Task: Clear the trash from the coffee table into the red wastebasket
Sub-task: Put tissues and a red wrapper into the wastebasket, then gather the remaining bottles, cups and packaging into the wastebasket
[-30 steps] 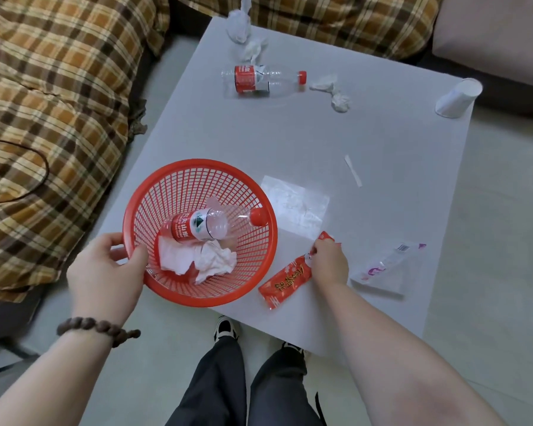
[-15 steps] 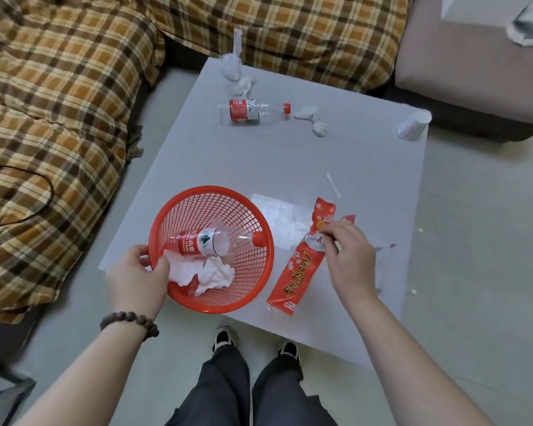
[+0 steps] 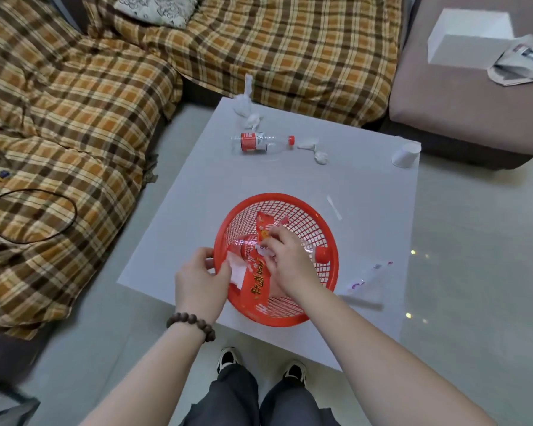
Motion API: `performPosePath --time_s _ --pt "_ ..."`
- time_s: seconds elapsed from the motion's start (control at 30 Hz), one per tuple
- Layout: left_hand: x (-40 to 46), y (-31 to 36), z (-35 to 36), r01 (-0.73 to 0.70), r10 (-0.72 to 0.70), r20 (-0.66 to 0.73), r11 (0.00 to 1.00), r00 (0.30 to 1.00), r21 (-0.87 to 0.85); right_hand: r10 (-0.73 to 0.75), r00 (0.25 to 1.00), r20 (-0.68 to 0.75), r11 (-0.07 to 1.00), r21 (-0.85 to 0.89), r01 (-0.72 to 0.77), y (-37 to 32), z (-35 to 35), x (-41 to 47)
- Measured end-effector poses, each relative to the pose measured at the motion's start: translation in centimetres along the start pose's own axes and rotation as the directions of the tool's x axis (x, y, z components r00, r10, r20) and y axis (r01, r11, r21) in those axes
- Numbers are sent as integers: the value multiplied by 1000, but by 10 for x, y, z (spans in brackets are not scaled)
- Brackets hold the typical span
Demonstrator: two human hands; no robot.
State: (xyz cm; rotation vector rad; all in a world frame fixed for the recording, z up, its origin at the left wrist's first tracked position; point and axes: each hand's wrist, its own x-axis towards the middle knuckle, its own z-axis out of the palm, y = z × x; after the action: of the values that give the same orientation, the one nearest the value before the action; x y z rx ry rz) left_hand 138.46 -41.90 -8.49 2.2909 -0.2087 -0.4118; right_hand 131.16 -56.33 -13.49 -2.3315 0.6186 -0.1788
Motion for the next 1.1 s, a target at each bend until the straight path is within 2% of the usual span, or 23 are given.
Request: performPosePath --time_s 0.13,0.23,0.3,0.4,0.5,0.57,0.7,0.8,0.87,0.93,1.1 --pt "-7 0 6 -16 16 4 1000 1000 16 -1 980 199 994 -104 23 8 10 1" --pt "-9 -2 11 -1 1 4 1000 1000 27 -16 968 250 988 -146 54 10 7 -5" --pt "-9 -2 14 0 0 5 999 1000 44 -28 975 221 991 -123 56 12 -2 -13" --pt "-6 -2 20 8 -9 1 998 1000 68 -19 996 88 997 -70 26 26 -22 -28" --pt "-1 -1 26 13 -14 4 995 1000 100 80 986 -146 996 -36 -86 65 -43 -47" --pt "1 -2 32 27 -28 5 994 1000 108 193 957 -215 975 -70 -212 105 -51 -60" --pt "6 -6 43 54 -52 -19 989 998 141 448 891 -71 867 -212 -452 186 -44 -74" --pt "9 -14 49 62 -54 -57 986 997 153 517 848 118 807 -398 -436 227 -25 -77" --pt "9 -19 53 71 -63 -53 984 997 164 559 806 193 782 -448 -434 242 -12 -76" --pt "8 -24 56 77 -70 -45 982 997 170 581 793 182 760 -470 -449 249 -1 -77" --pt "3 -28 61 130 -125 -39 981 991 144 556 830 38 760 -426 -490 256 12 -79"
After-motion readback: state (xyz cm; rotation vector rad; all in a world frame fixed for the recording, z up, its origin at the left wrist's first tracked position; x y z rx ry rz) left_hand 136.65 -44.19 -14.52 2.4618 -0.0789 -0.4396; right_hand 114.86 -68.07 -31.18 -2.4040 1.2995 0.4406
